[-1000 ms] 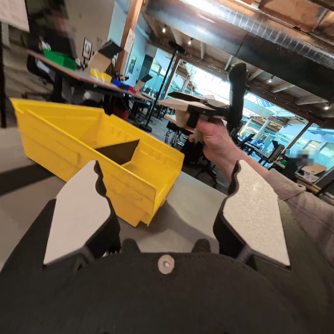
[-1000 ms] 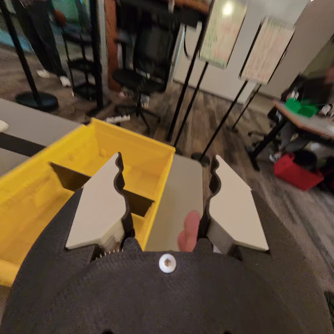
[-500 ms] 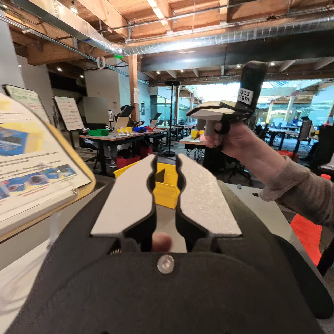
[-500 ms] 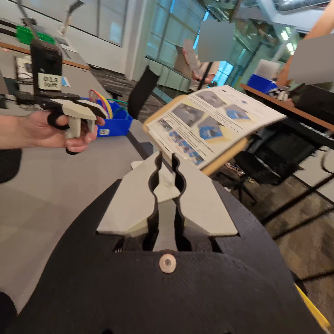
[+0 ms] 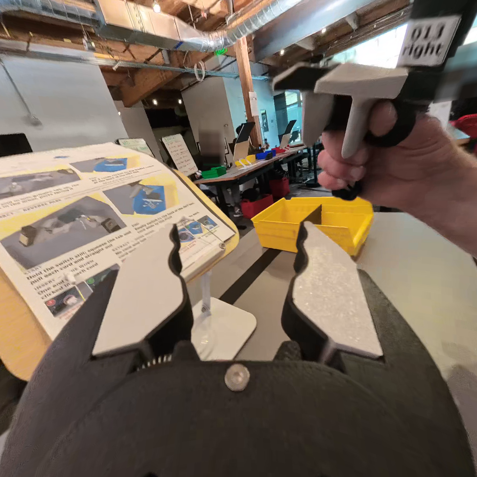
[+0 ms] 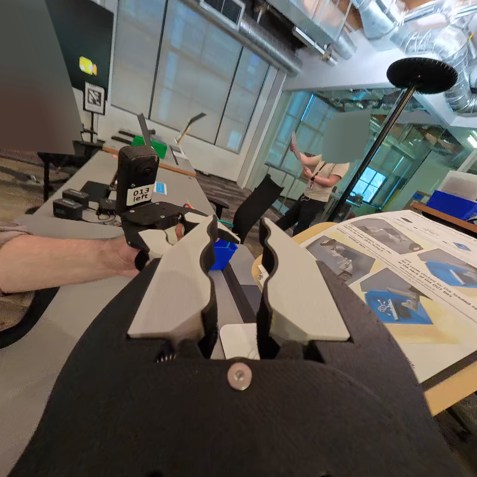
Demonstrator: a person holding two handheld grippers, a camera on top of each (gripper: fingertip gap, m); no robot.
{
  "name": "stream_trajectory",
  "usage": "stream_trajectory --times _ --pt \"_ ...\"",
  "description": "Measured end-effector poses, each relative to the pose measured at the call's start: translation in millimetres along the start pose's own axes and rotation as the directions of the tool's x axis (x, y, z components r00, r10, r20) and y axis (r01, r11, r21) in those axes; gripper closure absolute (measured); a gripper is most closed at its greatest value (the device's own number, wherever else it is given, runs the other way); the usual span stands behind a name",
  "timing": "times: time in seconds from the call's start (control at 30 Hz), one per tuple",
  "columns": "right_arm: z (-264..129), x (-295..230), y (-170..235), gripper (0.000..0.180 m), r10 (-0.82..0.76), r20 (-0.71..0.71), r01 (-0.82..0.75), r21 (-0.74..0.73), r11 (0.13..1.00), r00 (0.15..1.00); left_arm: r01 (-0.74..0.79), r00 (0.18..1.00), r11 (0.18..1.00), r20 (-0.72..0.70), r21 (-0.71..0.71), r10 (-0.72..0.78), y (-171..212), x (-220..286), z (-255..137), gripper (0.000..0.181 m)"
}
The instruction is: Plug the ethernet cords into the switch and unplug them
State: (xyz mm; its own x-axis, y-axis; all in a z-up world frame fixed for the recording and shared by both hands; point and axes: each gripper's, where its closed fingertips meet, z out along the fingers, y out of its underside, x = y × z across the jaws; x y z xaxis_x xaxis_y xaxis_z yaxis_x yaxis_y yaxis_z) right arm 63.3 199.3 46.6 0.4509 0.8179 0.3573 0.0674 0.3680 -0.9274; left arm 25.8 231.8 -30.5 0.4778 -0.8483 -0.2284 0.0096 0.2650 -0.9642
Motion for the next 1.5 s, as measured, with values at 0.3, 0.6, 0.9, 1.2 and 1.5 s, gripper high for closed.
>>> stream_trajectory --times 0.3,0.6,0.9,1.2,1.5 --pt "-23.2 26.2 40.8 0.156 0.091 -0.019 -0.088 0.095 0.992 0.996 -0.017 1.0 1.0 -0.008 -0.02 0.016 26.0 -20.9 7.6 0.121" --pt "-20.2 33.7 25.2 0.15 0.147 -0.087 -0.128 0.198 0.972 0.985 -0.086 0.996 0.996 0.03 -0.025 0.087 4.6 -22.3 0.3 0.123" --pt "-6.3 33.6 55.9 0.141 0.112 -0.111 -0.107 0.05 0.993 0.987 -0.366 0.884 0.882 0.185 -0.297 0.429 -27.0 -85.0 -53.0 0.099" --pt "-2.0 36.7 79.8 0.14 0.09 -0.125 -0.096 -0.041 0.995 0.988 -0.207 0.754 0.582 0.251 -0.787 0.607 29.7 -226.9 -237.6 0.065" --pt "8.8 28.0 94.2 0.14 0.09 -0.087 -0.097 -0.09 0.991 0.992 -0.092 0.867 0.397 0.122 -0.913 0.484 128.1 -277.5 -343.9 0.095"
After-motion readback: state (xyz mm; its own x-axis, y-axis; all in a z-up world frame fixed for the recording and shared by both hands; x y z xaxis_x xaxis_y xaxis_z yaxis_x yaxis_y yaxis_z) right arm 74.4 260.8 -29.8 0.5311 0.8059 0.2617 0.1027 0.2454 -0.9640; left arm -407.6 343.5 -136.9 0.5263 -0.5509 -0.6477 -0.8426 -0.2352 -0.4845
